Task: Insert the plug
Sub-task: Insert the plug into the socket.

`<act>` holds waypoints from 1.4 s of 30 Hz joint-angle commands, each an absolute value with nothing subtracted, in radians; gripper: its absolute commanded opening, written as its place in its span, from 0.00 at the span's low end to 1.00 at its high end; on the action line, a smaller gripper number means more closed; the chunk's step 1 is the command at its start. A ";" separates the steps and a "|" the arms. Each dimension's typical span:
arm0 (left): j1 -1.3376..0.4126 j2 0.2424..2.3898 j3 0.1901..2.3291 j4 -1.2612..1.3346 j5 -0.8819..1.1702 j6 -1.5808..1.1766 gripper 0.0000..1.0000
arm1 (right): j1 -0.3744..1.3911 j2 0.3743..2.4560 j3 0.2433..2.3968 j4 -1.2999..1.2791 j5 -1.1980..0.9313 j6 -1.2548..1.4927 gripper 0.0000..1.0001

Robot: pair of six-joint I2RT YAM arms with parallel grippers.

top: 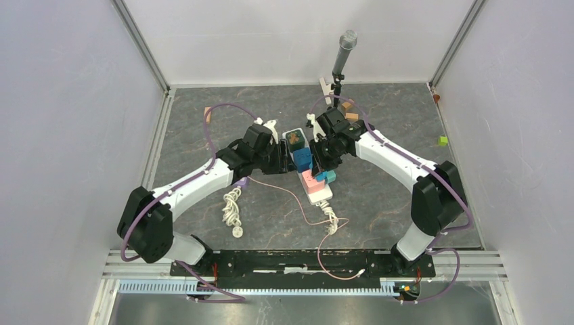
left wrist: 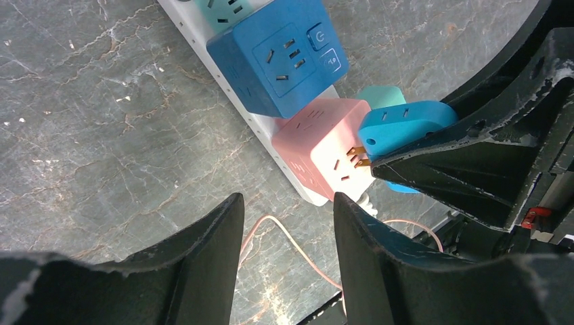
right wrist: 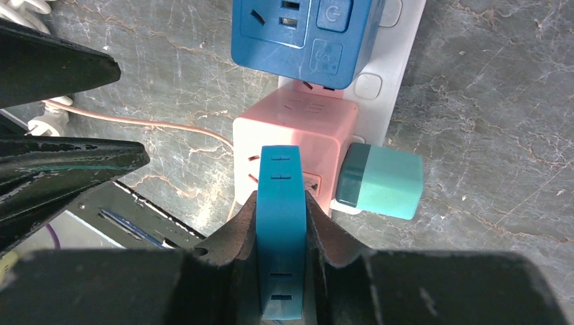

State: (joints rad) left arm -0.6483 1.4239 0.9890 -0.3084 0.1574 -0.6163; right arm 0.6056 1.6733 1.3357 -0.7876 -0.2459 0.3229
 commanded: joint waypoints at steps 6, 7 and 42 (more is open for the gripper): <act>-0.649 1.369 1.017 -0.318 0.107 -0.575 0.62 | 0.649 1.705 1.355 -0.823 -0.139 0.292 0.00; -0.649 1.367 1.017 -0.320 0.104 -0.575 0.62 | 0.655 1.710 1.359 -0.825 -0.135 0.293 0.00; -0.650 1.424 0.953 -0.291 0.184 -0.598 0.53 | 0.753 1.829 1.376 -0.827 -0.056 0.318 0.00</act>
State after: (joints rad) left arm -0.6483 1.4193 0.9577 -0.3309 0.1642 -0.6147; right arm 0.7227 1.7618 1.4555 -0.8925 -0.0658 0.3096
